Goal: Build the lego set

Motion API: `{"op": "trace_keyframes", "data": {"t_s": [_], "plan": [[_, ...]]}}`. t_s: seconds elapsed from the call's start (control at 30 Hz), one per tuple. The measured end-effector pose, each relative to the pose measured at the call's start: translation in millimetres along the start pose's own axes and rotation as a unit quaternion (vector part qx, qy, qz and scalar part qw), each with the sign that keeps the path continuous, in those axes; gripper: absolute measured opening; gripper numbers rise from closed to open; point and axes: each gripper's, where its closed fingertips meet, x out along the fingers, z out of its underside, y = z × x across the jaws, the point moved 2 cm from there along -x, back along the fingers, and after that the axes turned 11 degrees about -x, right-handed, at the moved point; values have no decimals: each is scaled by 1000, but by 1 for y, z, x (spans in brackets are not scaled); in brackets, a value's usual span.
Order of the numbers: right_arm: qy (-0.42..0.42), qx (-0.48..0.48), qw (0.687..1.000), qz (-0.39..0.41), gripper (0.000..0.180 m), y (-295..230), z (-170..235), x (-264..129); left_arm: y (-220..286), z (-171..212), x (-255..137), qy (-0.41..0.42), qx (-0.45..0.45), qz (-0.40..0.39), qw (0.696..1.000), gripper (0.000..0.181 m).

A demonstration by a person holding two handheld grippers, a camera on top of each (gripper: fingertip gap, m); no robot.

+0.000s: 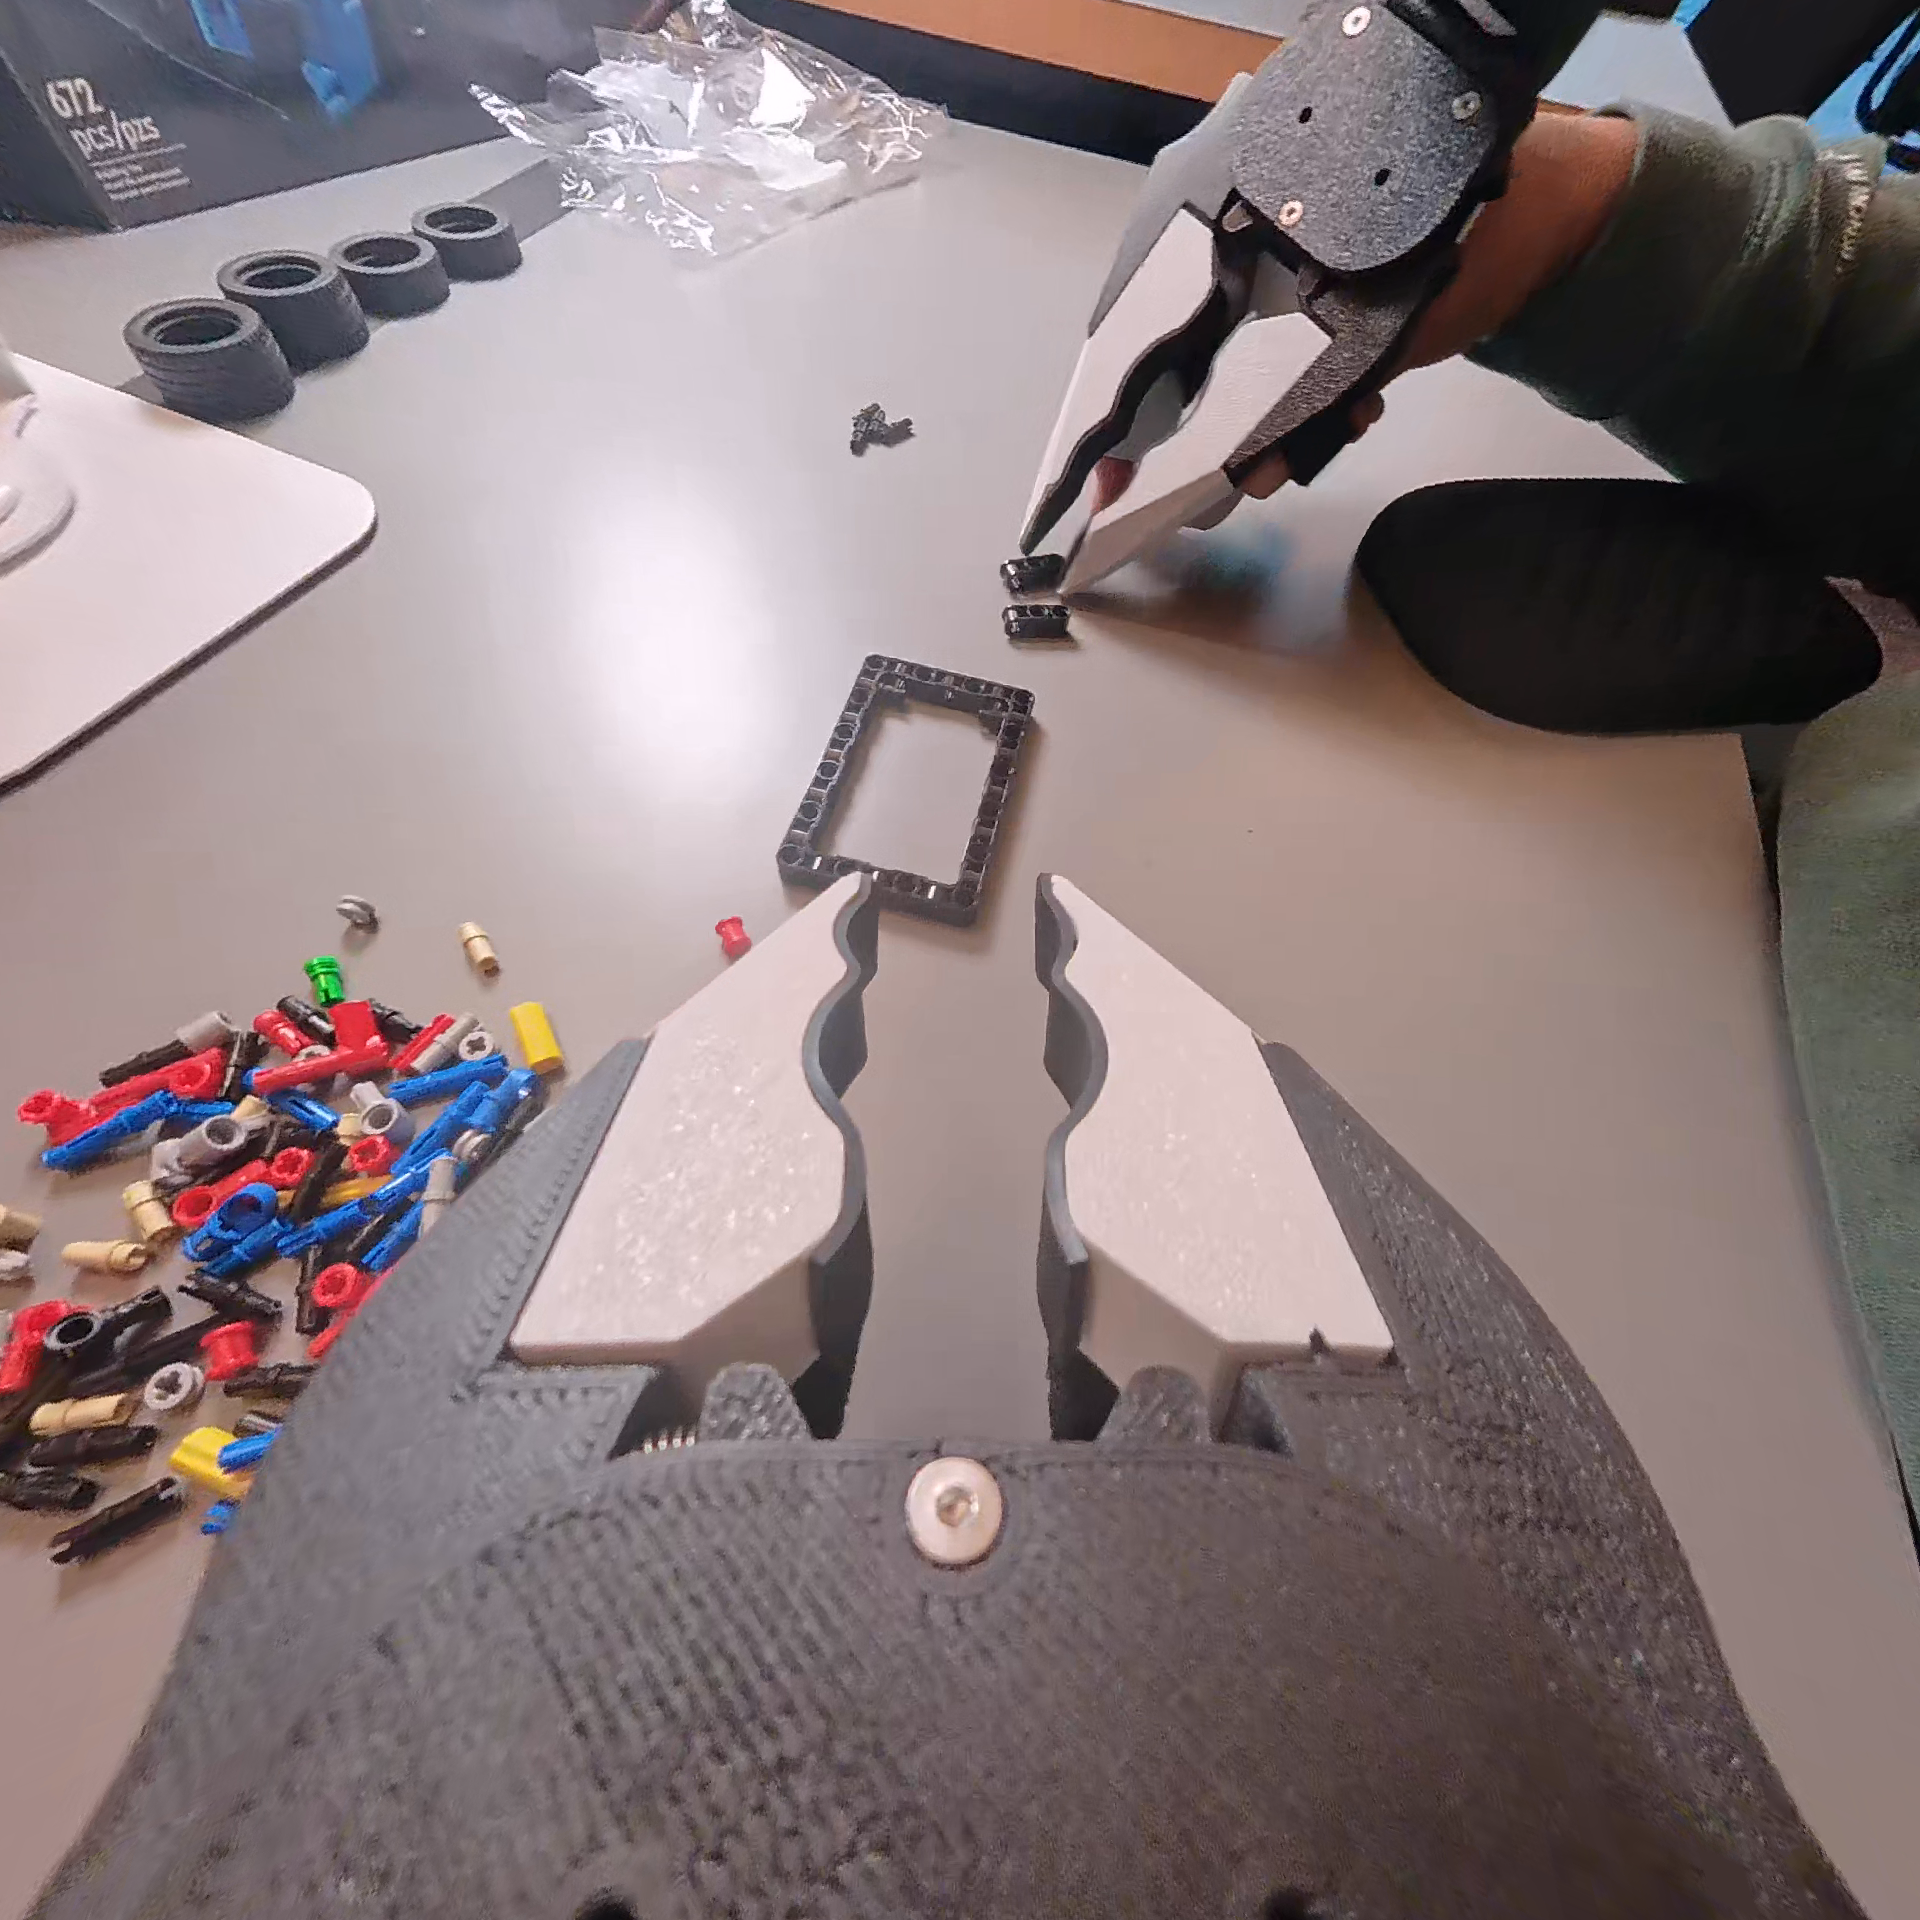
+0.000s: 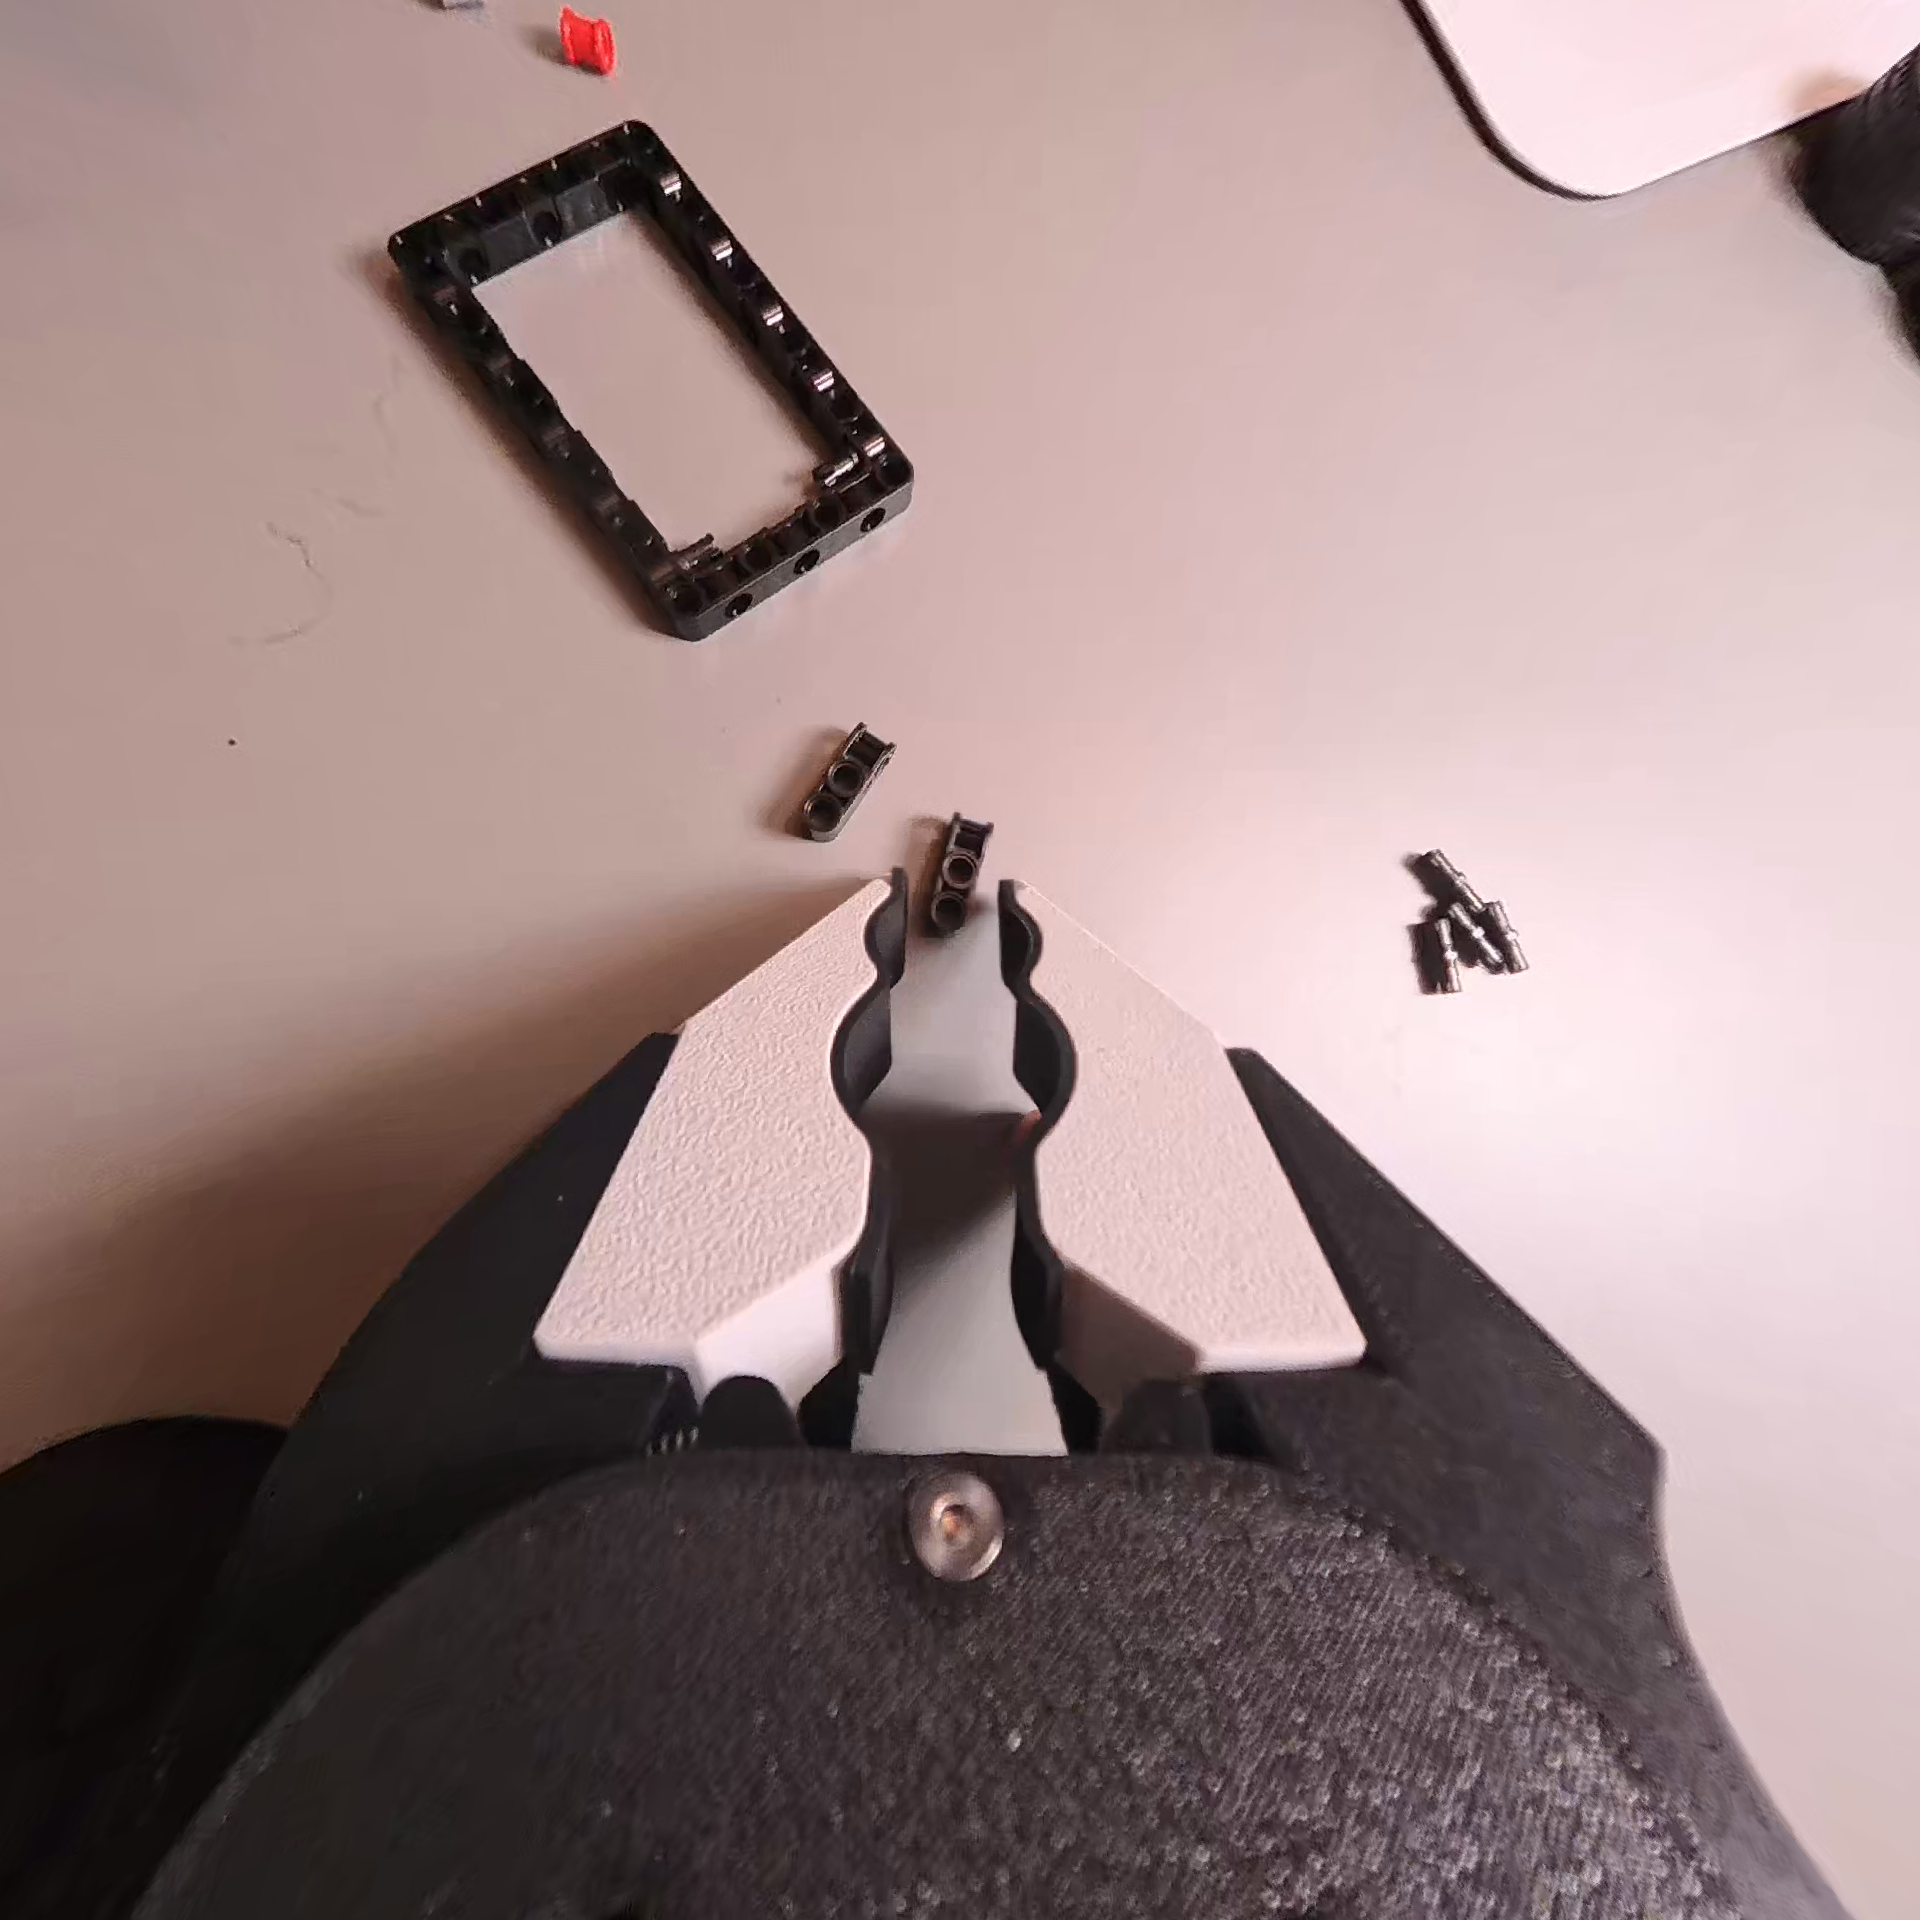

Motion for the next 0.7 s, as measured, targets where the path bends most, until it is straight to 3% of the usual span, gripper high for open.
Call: {"op": "trace_keyframes", "data": {"t_s": [0.13,0.33,0.53,0.6,0.7], "plan": [[44,26,999,14,19,-2,-10,-13,-7,-4,-7,17,-1,-18,1000,29],[227,91,967,68,32,-3,-51,-53,-22,-26,-29,86,-20,-48,995,30],[293,105,945,106,38,-5,-55,-60,-25,-56,-72,158,-28,-72,985,31],[304,102,941,106,28,-4,-56,-61,-30,-66,-101,192,-31,-103,975,31],[306,89,940,119,0,-4,-54,-63,-42,-74,-160,240,-31,-187,952,25]]}}
